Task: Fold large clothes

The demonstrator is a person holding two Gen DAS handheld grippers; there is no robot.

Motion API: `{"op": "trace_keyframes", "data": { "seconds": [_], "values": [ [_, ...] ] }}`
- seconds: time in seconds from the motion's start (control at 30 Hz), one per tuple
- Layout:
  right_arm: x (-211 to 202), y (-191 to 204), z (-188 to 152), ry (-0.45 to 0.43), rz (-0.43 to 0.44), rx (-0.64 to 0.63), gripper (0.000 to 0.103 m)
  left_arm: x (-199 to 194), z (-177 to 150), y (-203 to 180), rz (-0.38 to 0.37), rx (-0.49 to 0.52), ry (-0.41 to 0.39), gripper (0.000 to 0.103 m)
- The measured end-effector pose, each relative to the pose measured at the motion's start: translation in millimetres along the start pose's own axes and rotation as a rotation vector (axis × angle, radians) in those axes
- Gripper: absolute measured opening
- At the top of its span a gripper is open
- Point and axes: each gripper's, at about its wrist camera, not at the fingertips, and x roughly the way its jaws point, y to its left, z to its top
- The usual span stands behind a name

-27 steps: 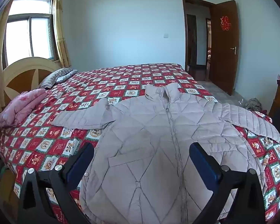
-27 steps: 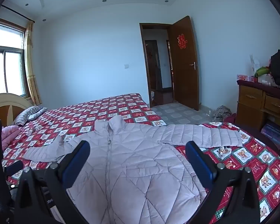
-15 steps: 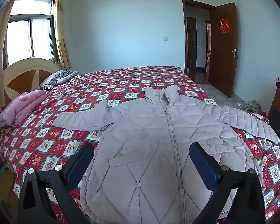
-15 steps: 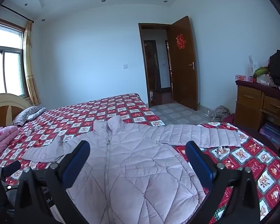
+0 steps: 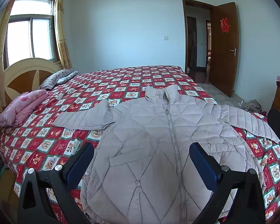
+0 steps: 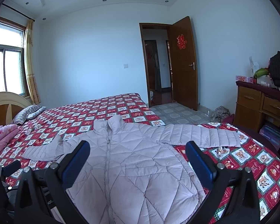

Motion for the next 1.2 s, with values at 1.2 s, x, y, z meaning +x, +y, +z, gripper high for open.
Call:
{"op": "trace_keyframes", "data": {
  "seconds": [1.2],
  "values": [
    [-2.2, 9.1, -1.8, -0.004, 0.000, -0.007, 0.103, 0.3, -1.3, 0.1, -0.001, -0.005, 0.002, 0.102]
  ]
}}
